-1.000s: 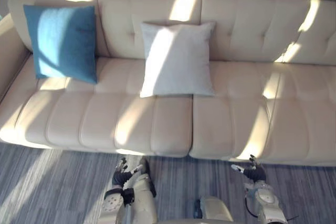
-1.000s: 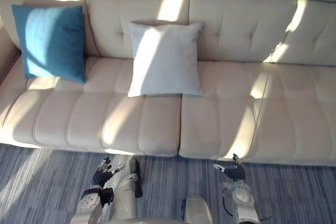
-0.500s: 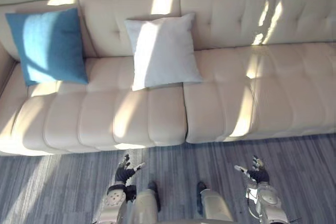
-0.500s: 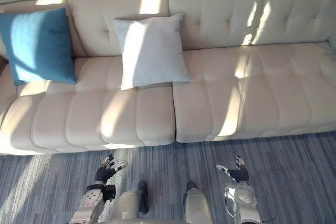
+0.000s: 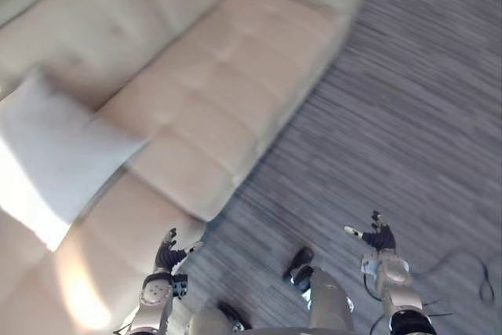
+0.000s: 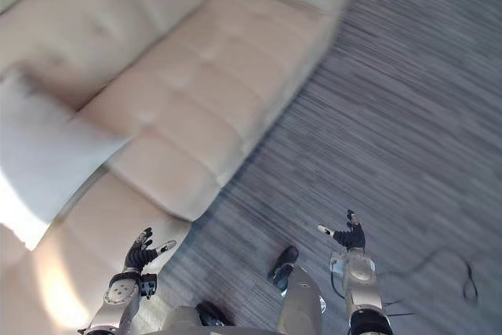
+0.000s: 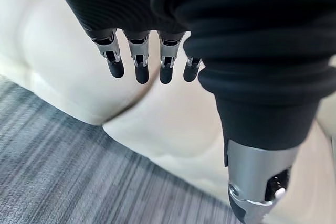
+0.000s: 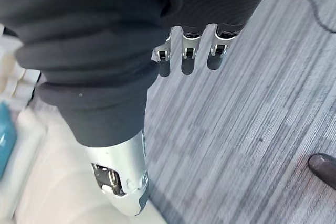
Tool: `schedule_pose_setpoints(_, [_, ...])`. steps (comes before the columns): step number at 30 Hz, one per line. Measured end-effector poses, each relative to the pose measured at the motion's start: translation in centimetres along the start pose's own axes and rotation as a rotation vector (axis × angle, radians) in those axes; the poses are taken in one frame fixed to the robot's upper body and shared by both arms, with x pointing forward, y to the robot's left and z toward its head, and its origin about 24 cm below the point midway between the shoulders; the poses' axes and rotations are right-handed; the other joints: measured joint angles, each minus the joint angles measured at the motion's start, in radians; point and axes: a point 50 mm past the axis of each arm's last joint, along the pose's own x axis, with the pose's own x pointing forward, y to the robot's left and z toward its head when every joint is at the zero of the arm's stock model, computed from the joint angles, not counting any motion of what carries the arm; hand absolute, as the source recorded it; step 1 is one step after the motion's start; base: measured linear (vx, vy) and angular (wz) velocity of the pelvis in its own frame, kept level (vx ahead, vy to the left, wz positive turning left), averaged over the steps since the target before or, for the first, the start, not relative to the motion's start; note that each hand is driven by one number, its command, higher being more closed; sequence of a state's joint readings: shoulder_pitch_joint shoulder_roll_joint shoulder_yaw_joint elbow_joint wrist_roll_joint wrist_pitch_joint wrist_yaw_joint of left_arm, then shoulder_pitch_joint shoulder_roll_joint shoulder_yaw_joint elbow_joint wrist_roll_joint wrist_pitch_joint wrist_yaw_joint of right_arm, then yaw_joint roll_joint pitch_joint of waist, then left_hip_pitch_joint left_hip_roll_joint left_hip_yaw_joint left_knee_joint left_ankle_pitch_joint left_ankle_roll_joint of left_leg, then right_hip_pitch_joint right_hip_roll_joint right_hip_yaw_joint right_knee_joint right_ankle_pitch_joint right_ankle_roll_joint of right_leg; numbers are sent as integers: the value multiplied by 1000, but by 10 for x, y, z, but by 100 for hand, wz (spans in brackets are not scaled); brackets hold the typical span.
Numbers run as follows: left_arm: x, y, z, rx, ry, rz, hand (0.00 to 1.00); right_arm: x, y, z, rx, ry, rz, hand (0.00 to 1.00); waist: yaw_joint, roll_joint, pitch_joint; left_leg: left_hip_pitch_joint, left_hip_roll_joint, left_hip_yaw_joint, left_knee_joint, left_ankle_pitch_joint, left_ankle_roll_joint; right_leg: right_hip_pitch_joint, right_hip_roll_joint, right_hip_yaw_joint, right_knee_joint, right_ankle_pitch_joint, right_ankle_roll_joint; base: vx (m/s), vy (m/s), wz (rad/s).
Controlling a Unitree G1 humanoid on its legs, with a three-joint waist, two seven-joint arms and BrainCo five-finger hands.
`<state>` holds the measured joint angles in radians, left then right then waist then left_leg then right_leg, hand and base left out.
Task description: Pick up cushions and gather them together orderly.
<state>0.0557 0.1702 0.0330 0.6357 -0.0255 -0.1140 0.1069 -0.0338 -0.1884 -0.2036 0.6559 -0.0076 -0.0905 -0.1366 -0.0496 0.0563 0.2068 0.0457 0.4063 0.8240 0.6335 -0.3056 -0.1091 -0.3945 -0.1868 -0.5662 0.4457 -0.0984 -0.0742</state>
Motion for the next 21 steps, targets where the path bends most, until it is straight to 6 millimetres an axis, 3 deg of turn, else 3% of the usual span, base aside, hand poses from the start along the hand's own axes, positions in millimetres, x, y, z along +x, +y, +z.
schedule_pose_setpoints(1, [0, -2, 2, -8, -13, -2, 0, 0, 2, -4, -18, 20, 10, 0, 11, 9, -1, -22, 39, -96, 129, 50, 85, 12, 50, 55, -3, -24, -12, 393, -112, -202])
schedule_pose_setpoints(2, [-2, -5, 0, -8, -6, -14, 0, 0, 8, -6, -41, 35, 27, 0, 20, 19, -1, -96, 32, -295, 288, 45, 88, 40, 99, 133, -20, -36, -19, 384, -55, -228])
schedule_pose_setpoints(3, [-2, -11, 0, -7, -7, -30, 0, 0, 10, -7, -50, 38, 27, 0, 23, 22, 3, -164, -14, -420, 368, 8, 46, 63, 122, 187, -33, -43, -21, 468, 70, -216])
schedule_pose_setpoints(4, [-4, -17, -1, -24, -3, -41, 0, -1, 7, -12, -58, 62, 12, 0, 30, 20, 7, -247, -83, -533, 399, -21, 48, 107, 136, 242, -56, -52, -12, 400, 99, -148])
schedule_pose_setpoints(5, [-5, -20, -2, -31, 0, -44, 0, -2, 6, -15, -61, 78, 7, 0, 39, 16, 11, -284, -117, -574, 387, -27, 58, 136, 136, 265, -70, -57, -5, 492, 159, -143])
schedule_pose_setpoints(6, [-7, -21, -4, -34, 1, -47, 0, -3, 5, -20, -65, 97, 5, 0, 59, 5, 23, -358, -180, -644, 328, -30, 63, 185, 136, 311, -95, -65, 10, 410, 208, -130])
schedule_pose_setpoints(7, [-9, -20, -4, -35, -6, -41, 0, -3, 4, -19, -67, 94, 3, 0, 73, 14, 29, -433, -234, -720, 217, -22, 50, 218, 133, 345, -118, -72, 25, 394, 240, -138])
schedule_pose_setpoints(8, [-11, -19, -5, -35, -3, -39, 0, -2, 2, -18, -69, 89, -5, 0, 84, 28, 28, -462, -264, -767, 78, 4, 14, 224, 134, 365, -125, -85, 47, 370, 298, -113])
schedule_pose_setpoints(9, [-12, -19, -7, -36, 2, -38, 0, -1, -1, -17, -76, 85, -11, 0, 97, 47, 27, -470, -273, -792, -50, 33, -15, 229, 142, 379, -125, -96, 67, 416, 318, -123])
schedule_pose_setpoints(10, [-14, -20, -12, -40, 21, -35, 0, -1, -1, -17, -77, 89, -17, 0, 130, 76, 31, -453, -271, -783, -133, 150, 61, 243, 150, 428, -98, -114, 104, 527, 345, -75])
schedule_pose_setpoints(11, [-12, -16, -9, -34, 11, -26, 0, -2, 4, -19, -59, 101, -21, 0, 120, 43, 33, -435, -309, -760, -147, 130, 54, 254, 107, 441, -114, -122, 132, 478, 248, -35])
schedule_pose_setpoints(14, [-11, -18, -7, -45, 8, -28, 0, -3, 1, -22, -38, 112, -47, 0, 128, 15, 27, -429, -359, -740, -82, 44, 141, 279, 53, 462, -97, -168, 200, 412, 204, 9])
schedule_pose_setpoints(15, [-14, -20, -12, -42, 25, -35, 0, -4, 4, -23, -12, 117, -52, 0, 134, -7, 24, -398, -376, -718, -77, 14, 149, 273, 29, 485, -27, -194, 227, 644, 278, -23])
schedule_pose_setpoints(16, [-18, -23, -19, -32, 46, -53, 0, -6, 9, -25, 5, 126, -50, 0, 140, -26, 24, -343, -393, -697, -73, -29, 164, 231, 3, 526, 145, -201, 254, 685, 248, -15])
schedule_pose_setpoints(17, [-21, -26, -23, -19, 60, -71, 0, -9, 13, -29, 14, 139, -43, 0, 130, -43, 23, -279, -414, -696, -72, -67, 182, 169, -29, 548, 368, -139, 338, 582, 179, -1])
schedule_pose_setpoints(18, [-22, -26, -24, -13, 63, -75, 0, -10, 15, -30, 19, 142, -38, 0, 122, -46, 25, -242, -417, -698, -77, -87, 191, 126, -42, 547, 480, -97, 339, 470, 99, 15])
schedule_pose_setpoints(19, [-22, -24, -26, -5, 76, -73, 0, -10, 18, -30, 25, 146, -32, 0, 118, -48, 24, -193, -417, -700, -83, -112, 195, 75, -57, 531, 610, -102, 314, 471, 43, 3])
schedule_pose_setpoints(20, [-22, -22, -27, 3, 84, -67, 0, -10, 18, -31, 23, 152, -28, 0, 116, -49, 24, -120, -416, -700, -125, -122, 198, 20, -73, 479, 671, -143, 231, 568, 26, -6])
schedule_pose_setpoints(21, [-21, -20, -26, 7, 79, -64, 0, -9, 18, -30, 20, 151, -24, 0, 112, -46, 23, -65, -413, -700, -173, -122, 198, -21, -81, 429, 656, -166, 190, 697, 16, -12])
